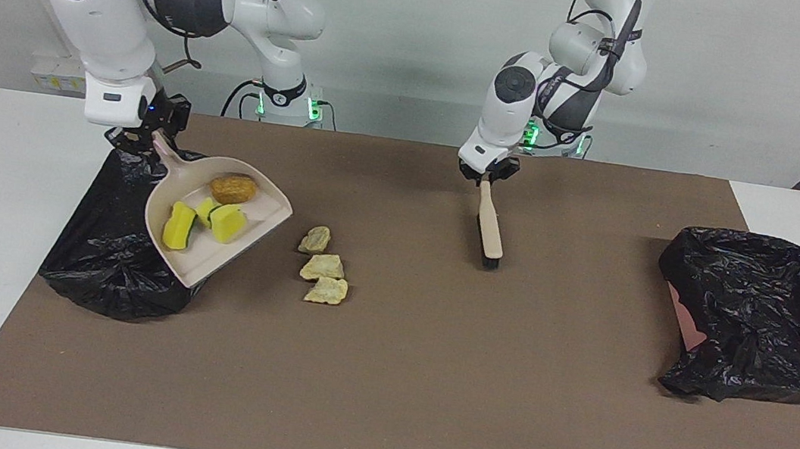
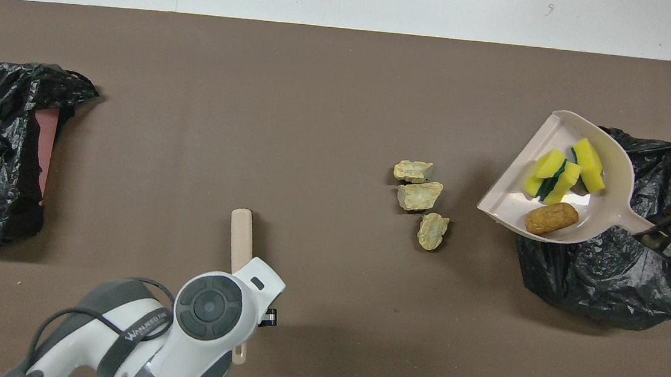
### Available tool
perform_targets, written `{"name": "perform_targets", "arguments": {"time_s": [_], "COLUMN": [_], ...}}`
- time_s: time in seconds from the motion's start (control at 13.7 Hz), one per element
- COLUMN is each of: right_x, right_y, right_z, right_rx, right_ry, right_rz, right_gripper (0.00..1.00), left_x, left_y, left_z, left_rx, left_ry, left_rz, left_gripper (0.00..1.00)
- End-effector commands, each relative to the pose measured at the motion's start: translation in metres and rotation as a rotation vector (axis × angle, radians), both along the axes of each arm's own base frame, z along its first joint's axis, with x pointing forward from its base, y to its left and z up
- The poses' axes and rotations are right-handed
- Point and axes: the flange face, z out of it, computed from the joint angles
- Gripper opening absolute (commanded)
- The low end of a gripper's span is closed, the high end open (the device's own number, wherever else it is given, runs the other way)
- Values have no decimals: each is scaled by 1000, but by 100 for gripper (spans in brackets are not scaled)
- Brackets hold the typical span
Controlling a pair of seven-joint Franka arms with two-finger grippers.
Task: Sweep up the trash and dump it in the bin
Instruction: 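Carry the loaded dustpan over the black bag with the right gripper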
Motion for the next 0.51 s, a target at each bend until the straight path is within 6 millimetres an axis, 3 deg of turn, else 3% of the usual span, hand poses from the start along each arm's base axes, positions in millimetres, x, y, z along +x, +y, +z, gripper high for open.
{"name": "perform_targets", "arguments": {"time_s": [0.0, 0.22, 0.44], "right_x": [-24, -47, -56], "right_y": [-39, -99, -127], "right_z": [-2, -4, 0], "right_rx": [-51, -69, -131], "right_ry": [-11, -9, 39], "right_rz": [93, 229, 331], "right_gripper": [0, 0, 0], "left_x": [-25, -50, -55], "left_y": [-7, -18, -20], "left_z": [-4, -7, -19], "left_rx": [-46, -58, -52], "left_ry": [-44, -31, -22], "left_rz": [24, -13, -38], "left_gripper": [0, 0, 0]}}
